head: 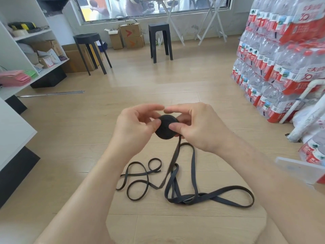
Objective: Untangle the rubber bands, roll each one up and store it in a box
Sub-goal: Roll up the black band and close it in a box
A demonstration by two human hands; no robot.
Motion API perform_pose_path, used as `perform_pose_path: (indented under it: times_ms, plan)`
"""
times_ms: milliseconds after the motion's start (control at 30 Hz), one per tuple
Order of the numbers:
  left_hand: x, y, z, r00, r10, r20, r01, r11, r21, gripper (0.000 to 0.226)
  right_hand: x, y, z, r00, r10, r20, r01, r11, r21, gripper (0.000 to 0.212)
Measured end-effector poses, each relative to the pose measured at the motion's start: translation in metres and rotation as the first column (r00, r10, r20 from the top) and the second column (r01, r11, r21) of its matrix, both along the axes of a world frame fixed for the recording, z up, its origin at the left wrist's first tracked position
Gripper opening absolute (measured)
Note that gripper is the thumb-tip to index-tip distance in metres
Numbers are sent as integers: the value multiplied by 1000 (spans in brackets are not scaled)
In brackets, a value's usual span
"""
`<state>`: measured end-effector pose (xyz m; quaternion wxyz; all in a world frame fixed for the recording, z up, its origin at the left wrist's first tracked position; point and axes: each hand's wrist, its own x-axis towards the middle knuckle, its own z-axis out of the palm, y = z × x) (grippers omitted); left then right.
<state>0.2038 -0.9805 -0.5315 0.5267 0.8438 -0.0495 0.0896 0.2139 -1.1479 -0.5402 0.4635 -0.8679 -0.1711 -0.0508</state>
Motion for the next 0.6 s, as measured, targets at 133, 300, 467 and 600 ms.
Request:
perform_pose_path:
  times_ms: [133, 300, 467, 600]
  plan:
    - [-6, 3, 5, 991, -120, -52, 130, 947, 294, 23, -1, -7, 8, 995, 101, -9, -100, 967, -235, 32]
    - [-5, 1, 5, 987, -143, -72, 159, 937, 310, 19, -2, -8, 12, 983, 149, -110, -164, 976, -141, 35]
    - [0, 3, 2, 998, 29, -48, -23, 994, 107, 31, -2, -9, 10, 969, 122, -214, -90, 984, 156, 21]
    - [1, -2, 2, 993, 104, -47, -104, 994, -11, 29, 0, -4, 8, 993, 3, -114, 11, 992, 124, 15]
